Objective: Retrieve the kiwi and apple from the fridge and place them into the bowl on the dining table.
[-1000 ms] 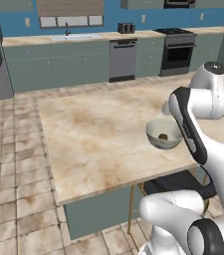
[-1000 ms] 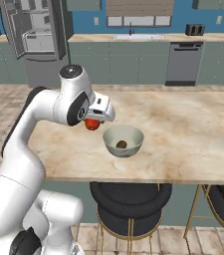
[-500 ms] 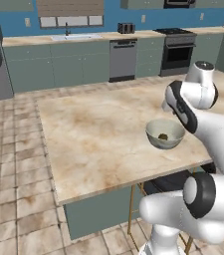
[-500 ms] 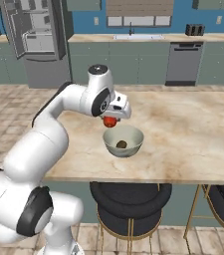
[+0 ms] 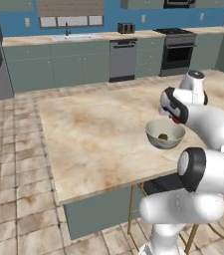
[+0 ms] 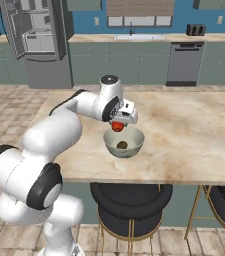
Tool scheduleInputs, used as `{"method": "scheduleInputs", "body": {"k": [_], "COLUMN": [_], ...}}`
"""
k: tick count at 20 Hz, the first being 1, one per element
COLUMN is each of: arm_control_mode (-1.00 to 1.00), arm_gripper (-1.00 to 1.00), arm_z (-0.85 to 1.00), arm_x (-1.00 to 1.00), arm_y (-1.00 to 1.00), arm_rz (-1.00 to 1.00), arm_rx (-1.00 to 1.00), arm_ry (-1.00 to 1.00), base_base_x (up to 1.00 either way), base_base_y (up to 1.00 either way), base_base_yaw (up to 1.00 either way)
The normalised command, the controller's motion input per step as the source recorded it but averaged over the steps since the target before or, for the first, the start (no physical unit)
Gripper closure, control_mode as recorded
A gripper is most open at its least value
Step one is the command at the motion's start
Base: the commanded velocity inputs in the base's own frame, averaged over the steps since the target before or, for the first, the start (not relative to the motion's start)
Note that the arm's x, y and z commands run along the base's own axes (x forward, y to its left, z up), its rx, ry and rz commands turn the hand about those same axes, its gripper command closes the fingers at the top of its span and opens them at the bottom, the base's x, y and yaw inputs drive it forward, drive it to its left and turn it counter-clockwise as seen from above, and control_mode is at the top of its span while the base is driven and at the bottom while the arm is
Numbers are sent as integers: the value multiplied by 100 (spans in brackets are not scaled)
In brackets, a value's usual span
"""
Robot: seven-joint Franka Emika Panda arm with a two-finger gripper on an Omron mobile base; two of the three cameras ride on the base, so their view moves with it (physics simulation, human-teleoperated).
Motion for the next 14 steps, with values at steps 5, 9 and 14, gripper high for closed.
{"method": "scheduleInputs", "body": {"k": [5,9,14], "arm_control_mode": [-100,-100,-100], "arm_gripper": [100,100,100], "arm_z": [-32,-32,-32], "arm_x": [33,19,12], "arm_y": [0,0,0], "arm_rz": [0,0,0], "arm_rx": [0,0,0], "arm_ry": [0,0,0], "base_base_x": [0,0,0], "base_base_y": [0,0,0], "base_base_yaw": [0,0,0]}}
